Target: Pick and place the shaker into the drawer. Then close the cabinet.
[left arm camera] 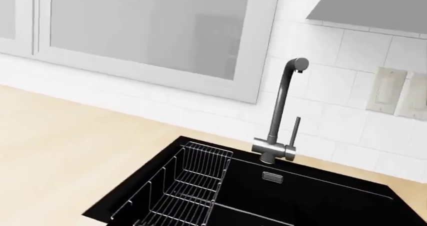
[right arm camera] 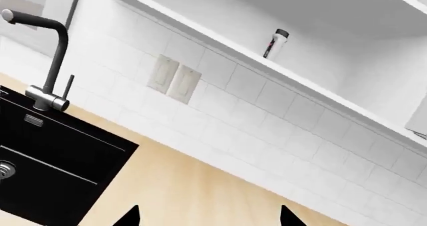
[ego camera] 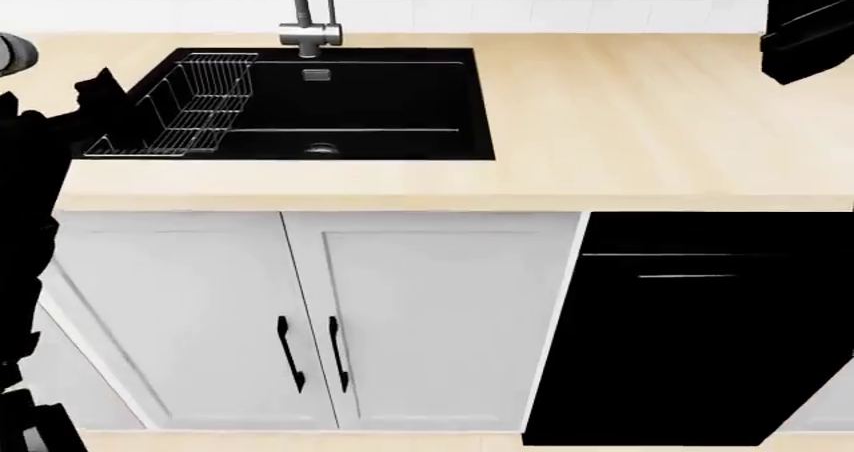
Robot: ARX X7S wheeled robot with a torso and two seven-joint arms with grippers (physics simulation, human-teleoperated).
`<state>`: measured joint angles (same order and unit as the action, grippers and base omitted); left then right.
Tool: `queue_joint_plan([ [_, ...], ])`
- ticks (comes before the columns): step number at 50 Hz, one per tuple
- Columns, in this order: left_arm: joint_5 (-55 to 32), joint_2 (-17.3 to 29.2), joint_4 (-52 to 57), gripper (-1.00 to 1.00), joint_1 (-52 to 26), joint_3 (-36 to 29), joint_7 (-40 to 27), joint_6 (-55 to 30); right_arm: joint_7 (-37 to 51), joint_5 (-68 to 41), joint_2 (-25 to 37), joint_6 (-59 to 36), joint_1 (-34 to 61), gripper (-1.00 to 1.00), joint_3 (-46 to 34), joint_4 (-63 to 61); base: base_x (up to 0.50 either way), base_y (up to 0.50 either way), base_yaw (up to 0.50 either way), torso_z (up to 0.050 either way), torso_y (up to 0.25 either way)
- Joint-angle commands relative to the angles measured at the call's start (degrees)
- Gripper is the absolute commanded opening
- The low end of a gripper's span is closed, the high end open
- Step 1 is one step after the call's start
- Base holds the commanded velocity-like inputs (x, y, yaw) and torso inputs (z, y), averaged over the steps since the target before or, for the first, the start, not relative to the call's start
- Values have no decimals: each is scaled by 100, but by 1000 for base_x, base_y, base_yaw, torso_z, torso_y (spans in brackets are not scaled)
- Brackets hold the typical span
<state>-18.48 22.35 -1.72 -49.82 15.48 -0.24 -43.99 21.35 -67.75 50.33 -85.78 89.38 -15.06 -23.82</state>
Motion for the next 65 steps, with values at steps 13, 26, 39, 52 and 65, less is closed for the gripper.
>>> queue_joint_plan([
  [13,-417,48,959,100,505,504,6,-452,-290,20,37,24,774,100,-1350,-145,500,-76,0,0,0],
  [26,-453,24,971,100,617,494,21,-448,-239,-3,157,-19,809,100,-1709,-289,500,140,0,0,0],
  [39,-458,9,902,100,642,472,30,-380,-219,68,211,39,819,100,-2008,-305,500,18,0,0,1],
  [52,-441,3,819,100,692,458,34,-279,-121,89,263,87,793,100,-2182,-300,500,103,0,0,1],
  [65,-469,30,893,100,648,456,-33,-378,579,-467,145,-29,575,100,-1820,-47,269,40,0,0,2],
])
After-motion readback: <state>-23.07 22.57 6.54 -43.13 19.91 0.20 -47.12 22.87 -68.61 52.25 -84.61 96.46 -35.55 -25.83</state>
